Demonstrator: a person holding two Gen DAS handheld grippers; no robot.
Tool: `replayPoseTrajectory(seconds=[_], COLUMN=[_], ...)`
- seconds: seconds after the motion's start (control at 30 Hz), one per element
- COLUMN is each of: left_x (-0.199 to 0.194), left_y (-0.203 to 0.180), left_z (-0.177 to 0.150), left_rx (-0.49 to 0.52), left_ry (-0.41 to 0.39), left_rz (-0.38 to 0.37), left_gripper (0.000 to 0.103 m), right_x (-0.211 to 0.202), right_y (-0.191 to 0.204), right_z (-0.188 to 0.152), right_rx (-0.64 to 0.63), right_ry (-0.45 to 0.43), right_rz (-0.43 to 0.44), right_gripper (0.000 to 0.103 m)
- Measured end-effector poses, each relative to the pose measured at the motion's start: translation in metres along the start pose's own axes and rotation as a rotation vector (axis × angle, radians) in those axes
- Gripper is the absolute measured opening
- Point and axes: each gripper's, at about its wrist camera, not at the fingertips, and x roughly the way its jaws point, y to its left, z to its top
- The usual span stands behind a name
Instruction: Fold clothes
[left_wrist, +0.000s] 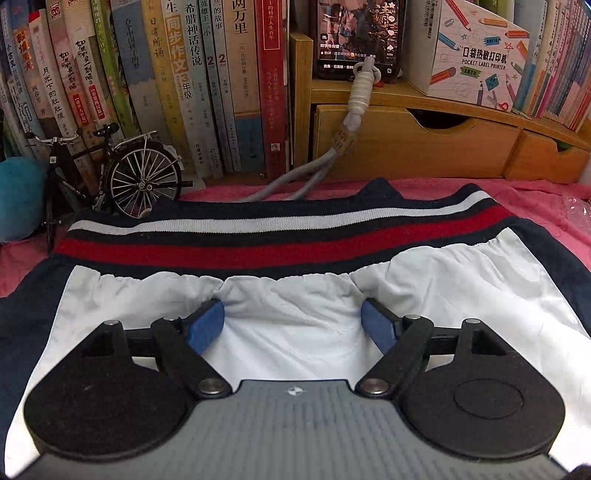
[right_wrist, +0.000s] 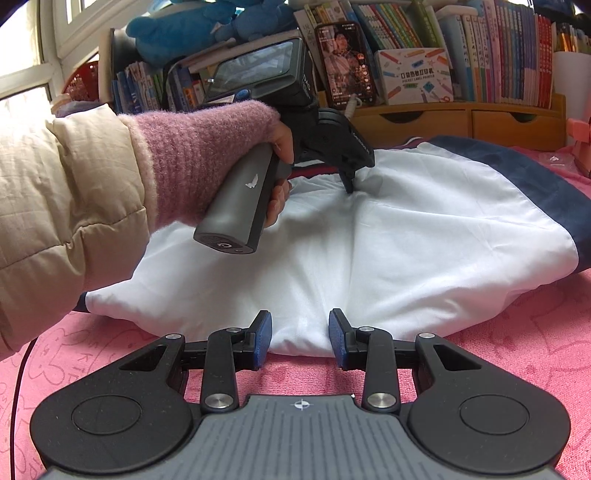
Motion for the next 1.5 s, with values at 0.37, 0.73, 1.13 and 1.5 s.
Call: replayPoseTrajectory(seconds=[0.37, 0.73, 1.13, 1.5], left_x=[-0.002, -0.092, -0.069, -0.009], left_y=[-0.002, 0.021, -0.005, 0.003], left_z=[0.008, -0.047, -0.072, -0.011], left_rx=[-0.027, 0.077, 0.178, 0.056], left_ry=[-0.009, 0.163, 0.094, -0.039], left_rz=[0.037, -0.171, -0.129, -0.022], left_gripper=[0.069, 0.054, 0.054, 0.079], right_x=[0.001, 0.002, 0.006, 0.008], right_y=[0.002, 0.001, 0.004, 0.009], right_z=[-0.001, 0.001, 0.000, -0.002], right_rx=[-0.013, -0.005, -0.010, -0.031], right_ry=[0.002, 0.000, 0.000, 0.004], right_rz=[-0.011, -0.007, -0.015, -0.021], right_gripper=[0.035, 0.035, 0.035, 0.038])
